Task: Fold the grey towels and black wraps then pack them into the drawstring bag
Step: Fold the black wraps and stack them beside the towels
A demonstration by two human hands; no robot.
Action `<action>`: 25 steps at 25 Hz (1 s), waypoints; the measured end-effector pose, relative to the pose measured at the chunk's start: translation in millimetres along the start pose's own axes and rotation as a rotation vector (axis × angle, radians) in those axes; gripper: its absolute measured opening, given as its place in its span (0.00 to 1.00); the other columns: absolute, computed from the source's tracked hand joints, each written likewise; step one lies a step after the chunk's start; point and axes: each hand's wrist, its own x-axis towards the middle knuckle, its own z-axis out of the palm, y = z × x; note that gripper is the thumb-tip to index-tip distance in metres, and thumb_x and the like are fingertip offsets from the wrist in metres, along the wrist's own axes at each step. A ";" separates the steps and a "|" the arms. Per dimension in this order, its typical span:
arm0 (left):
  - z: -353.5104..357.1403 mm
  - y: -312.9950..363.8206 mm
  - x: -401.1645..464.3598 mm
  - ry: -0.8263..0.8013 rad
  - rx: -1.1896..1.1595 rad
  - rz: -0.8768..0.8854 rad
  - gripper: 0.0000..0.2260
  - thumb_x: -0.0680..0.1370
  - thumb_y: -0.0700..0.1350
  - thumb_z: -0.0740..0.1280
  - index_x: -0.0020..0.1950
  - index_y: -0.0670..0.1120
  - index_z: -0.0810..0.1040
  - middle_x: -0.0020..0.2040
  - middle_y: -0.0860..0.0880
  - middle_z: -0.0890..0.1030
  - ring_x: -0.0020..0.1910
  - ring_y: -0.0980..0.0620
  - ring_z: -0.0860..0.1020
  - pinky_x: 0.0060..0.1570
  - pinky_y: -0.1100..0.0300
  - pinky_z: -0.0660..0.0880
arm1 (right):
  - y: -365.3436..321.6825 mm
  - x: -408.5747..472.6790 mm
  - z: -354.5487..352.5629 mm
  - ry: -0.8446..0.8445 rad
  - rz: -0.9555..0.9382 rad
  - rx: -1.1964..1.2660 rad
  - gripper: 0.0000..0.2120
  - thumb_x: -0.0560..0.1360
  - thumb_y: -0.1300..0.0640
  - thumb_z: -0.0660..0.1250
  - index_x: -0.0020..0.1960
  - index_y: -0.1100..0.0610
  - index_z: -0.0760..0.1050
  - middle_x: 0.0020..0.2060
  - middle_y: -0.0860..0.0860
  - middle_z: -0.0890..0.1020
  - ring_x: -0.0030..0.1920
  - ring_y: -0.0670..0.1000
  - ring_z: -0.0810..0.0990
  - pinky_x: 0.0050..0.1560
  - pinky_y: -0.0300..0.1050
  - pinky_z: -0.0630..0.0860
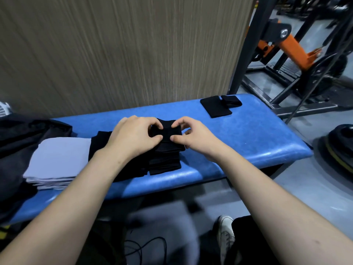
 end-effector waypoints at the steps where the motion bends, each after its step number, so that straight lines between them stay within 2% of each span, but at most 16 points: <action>1: -0.1 -3.3 -1.3 -0.005 0.008 0.005 0.12 0.75 0.58 0.68 0.58 0.62 0.78 0.43 0.58 0.76 0.53 0.51 0.76 0.58 0.55 0.68 | -0.4 0.6 2.1 -0.005 -0.004 -0.025 0.12 0.72 0.60 0.76 0.53 0.52 0.77 0.55 0.57 0.79 0.30 0.46 0.74 0.34 0.36 0.72; 4: 3.0 -11.0 -4.4 -0.025 0.006 0.022 0.12 0.74 0.58 0.68 0.57 0.62 0.78 0.39 0.59 0.77 0.48 0.54 0.73 0.57 0.55 0.68 | -0.2 1.3 4.7 -0.037 -0.016 -0.101 0.13 0.72 0.59 0.75 0.54 0.53 0.77 0.55 0.55 0.79 0.31 0.45 0.74 0.35 0.34 0.71; 9: 11.5 -19.1 -7.7 -0.089 0.044 0.056 0.14 0.74 0.61 0.68 0.58 0.63 0.78 0.44 0.58 0.79 0.55 0.53 0.72 0.57 0.56 0.66 | 6.2 3.7 4.8 -0.106 -0.091 -0.300 0.15 0.72 0.55 0.76 0.57 0.50 0.76 0.57 0.54 0.76 0.36 0.41 0.73 0.38 0.28 0.67; 11: 11.5 -20.9 -7.5 -0.090 0.047 0.049 0.13 0.74 0.61 0.68 0.58 0.63 0.78 0.47 0.57 0.76 0.55 0.53 0.70 0.58 0.56 0.66 | 6.0 2.4 3.4 -0.127 -0.137 -0.342 0.17 0.72 0.55 0.76 0.59 0.49 0.76 0.56 0.53 0.75 0.36 0.40 0.72 0.41 0.28 0.69; 15: 14.1 -18.8 -7.7 -0.024 0.027 0.065 0.10 0.76 0.60 0.67 0.54 0.59 0.79 0.48 0.56 0.70 0.53 0.54 0.67 0.57 0.58 0.64 | 6.4 0.6 3.2 -0.142 -0.202 -0.398 0.24 0.73 0.51 0.76 0.65 0.51 0.72 0.55 0.48 0.74 0.38 0.31 0.72 0.43 0.29 0.67; 20: 16.2 -16.9 -5.0 -0.050 0.051 0.110 0.13 0.76 0.58 0.67 0.61 0.60 0.76 0.52 0.59 0.70 0.56 0.54 0.67 0.59 0.58 0.64 | 5.1 0.6 -4.1 -0.120 -0.206 -0.515 0.21 0.74 0.45 0.73 0.65 0.48 0.74 0.52 0.47 0.70 0.43 0.36 0.69 0.55 0.42 0.71; 25: 15.6 -16.7 -3.4 -0.055 0.103 0.116 0.11 0.77 0.57 0.67 0.58 0.62 0.77 0.50 0.59 0.71 0.54 0.55 0.68 0.56 0.59 0.62 | 5.9 2.7 -6.8 -0.152 -0.276 -0.558 0.17 0.75 0.50 0.73 0.62 0.48 0.76 0.45 0.49 0.73 0.39 0.40 0.71 0.47 0.41 0.69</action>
